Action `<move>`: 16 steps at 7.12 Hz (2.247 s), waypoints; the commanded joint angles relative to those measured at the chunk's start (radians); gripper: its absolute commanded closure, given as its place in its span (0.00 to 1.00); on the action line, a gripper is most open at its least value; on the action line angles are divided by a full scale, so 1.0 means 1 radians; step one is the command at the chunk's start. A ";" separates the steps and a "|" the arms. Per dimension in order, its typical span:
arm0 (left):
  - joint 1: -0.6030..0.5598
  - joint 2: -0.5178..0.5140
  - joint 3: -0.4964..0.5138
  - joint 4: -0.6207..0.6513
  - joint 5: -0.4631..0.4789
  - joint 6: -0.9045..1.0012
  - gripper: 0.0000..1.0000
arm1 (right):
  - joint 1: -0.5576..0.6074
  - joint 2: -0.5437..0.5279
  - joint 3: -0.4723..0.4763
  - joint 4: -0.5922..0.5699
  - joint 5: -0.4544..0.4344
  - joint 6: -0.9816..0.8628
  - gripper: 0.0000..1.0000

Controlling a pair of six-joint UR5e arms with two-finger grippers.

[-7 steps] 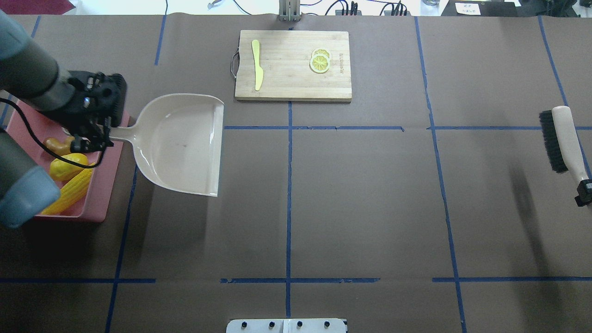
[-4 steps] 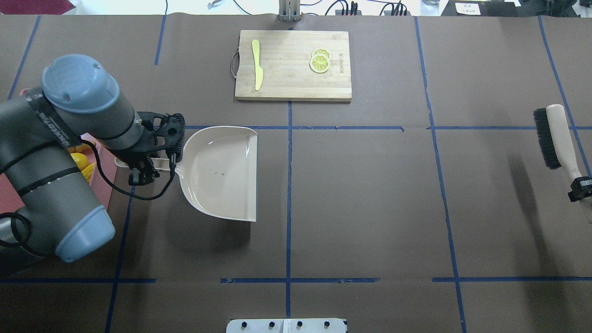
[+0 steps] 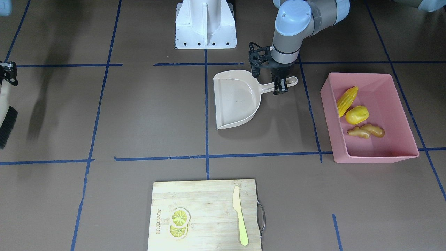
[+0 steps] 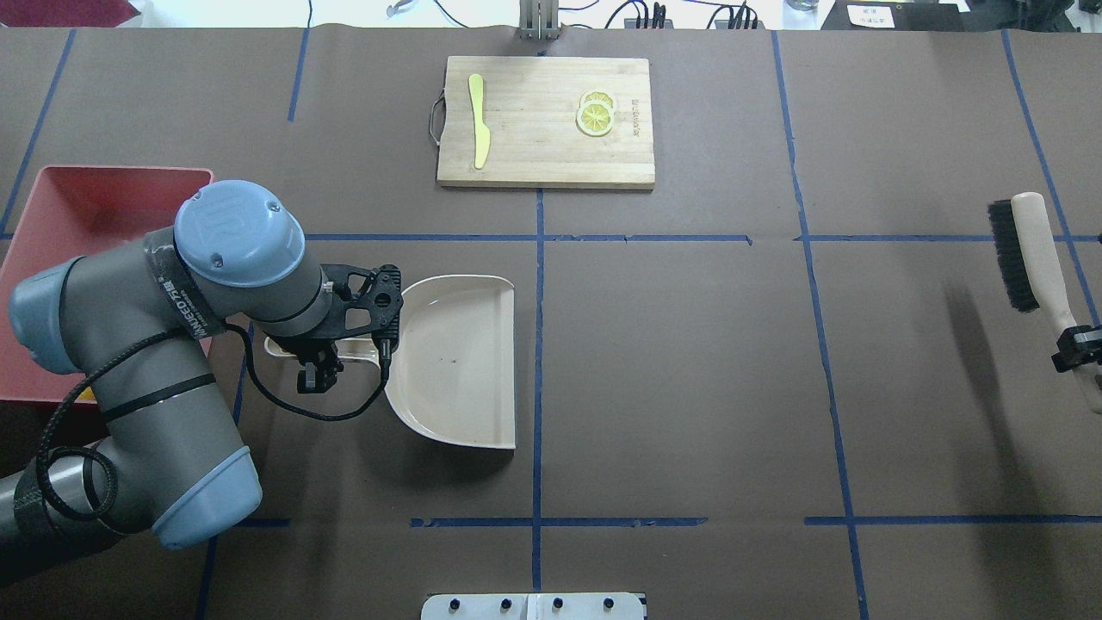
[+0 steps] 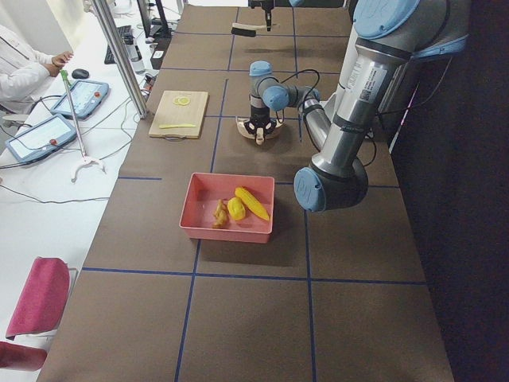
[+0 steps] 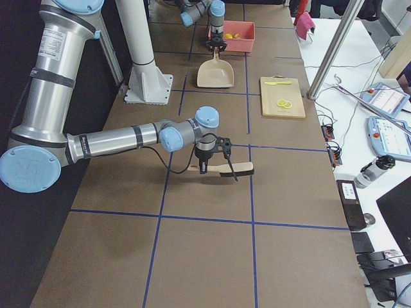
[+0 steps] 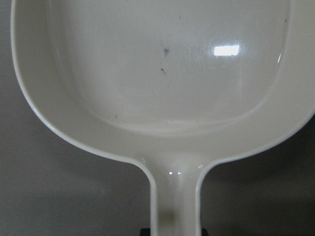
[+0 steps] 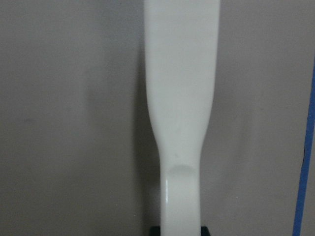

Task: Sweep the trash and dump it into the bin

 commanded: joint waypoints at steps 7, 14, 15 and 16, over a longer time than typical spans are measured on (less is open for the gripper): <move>0.019 0.014 0.033 -0.116 0.136 0.002 0.07 | 0.000 0.002 0.004 0.000 0.000 0.003 0.97; -0.223 0.244 -0.240 0.000 0.130 0.142 0.00 | 0.000 0.001 0.005 0.000 0.002 0.001 0.96; -0.322 0.245 -0.231 0.019 0.013 0.140 0.00 | 0.000 -0.003 0.004 0.000 0.000 0.001 0.96; -0.431 0.308 -0.231 0.031 -0.083 0.140 0.02 | -0.002 -0.015 0.002 0.000 0.001 0.004 0.95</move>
